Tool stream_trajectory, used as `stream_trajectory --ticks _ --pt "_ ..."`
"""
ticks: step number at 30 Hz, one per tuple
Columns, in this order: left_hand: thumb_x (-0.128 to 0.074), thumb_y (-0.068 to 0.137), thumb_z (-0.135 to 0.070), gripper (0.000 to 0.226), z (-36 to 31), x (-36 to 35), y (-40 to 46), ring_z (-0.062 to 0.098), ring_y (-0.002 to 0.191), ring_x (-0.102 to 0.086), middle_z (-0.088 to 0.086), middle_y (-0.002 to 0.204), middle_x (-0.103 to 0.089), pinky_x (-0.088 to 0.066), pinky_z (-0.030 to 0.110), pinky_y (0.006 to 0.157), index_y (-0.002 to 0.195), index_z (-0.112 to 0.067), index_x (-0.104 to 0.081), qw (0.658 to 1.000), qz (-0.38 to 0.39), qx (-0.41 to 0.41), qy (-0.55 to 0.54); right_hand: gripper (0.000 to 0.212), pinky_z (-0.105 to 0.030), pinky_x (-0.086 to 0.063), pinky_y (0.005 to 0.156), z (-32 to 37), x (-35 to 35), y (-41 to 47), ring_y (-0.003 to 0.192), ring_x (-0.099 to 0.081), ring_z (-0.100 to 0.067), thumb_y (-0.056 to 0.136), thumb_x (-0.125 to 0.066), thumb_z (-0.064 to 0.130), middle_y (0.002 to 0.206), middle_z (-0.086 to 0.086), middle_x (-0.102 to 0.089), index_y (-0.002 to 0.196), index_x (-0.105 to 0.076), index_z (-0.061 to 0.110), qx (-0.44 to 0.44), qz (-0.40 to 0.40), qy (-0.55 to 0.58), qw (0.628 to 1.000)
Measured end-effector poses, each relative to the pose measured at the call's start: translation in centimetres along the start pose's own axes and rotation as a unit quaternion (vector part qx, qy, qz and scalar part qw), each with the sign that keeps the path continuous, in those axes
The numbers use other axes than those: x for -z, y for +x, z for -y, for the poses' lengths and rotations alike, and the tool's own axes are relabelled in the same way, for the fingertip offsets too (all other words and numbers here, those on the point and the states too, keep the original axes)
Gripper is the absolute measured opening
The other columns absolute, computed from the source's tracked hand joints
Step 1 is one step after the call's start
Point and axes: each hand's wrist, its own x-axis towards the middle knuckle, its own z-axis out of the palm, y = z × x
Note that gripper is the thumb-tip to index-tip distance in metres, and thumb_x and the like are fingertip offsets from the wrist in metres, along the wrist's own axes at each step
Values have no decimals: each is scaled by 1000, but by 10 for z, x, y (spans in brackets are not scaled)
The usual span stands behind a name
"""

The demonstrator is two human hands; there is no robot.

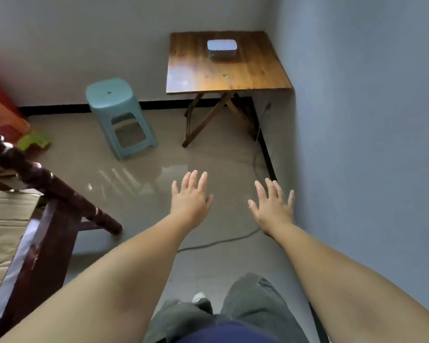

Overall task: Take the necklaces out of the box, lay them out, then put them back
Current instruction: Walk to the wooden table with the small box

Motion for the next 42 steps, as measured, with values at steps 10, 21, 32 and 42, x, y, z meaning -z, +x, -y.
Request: stream_trajectory --ticks 10,21,32,42 --pt "-28 96 -42 61 -12 8 252 23 144 1 8 158 -6 -3 51 114 147 -22 -1 1000 6 -22 18 60 -57 3 114 -23 41 248 147 3 -22 97 -23 48 161 -4 -3 150 -6 25 -1 -9 8 1000" --pt "-28 95 -45 61 -12 49 498 22 144 -2 6 158 -9 -5 49 115 146 -24 -3 997 -14 56 -51 59 -46 -2 118 -15 111 511 148 -1 -21 99 -24 45 161 -7 -6 151 -8 22 94 5 -2 996" --pt "-26 95 -49 59 58 90 770 25 144 -9 7 157 -14 -10 50 115 146 -26 -6 998 2 52 -43 59 -45 -3 118 27 158 771 148 -3 -25 99 -22 48 161 -8 -7 150 -7 24 50 -9 0 999" --pt "-40 96 -38 63 47 95 938 24 143 -17 7 157 -15 -25 42 112 147 -18 -8 962 34 149 -226 63 -47 -6 117 56 167 968 148 -8 -28 95 -38 48 160 -9 -14 148 -16 24 133 23 -15 991"
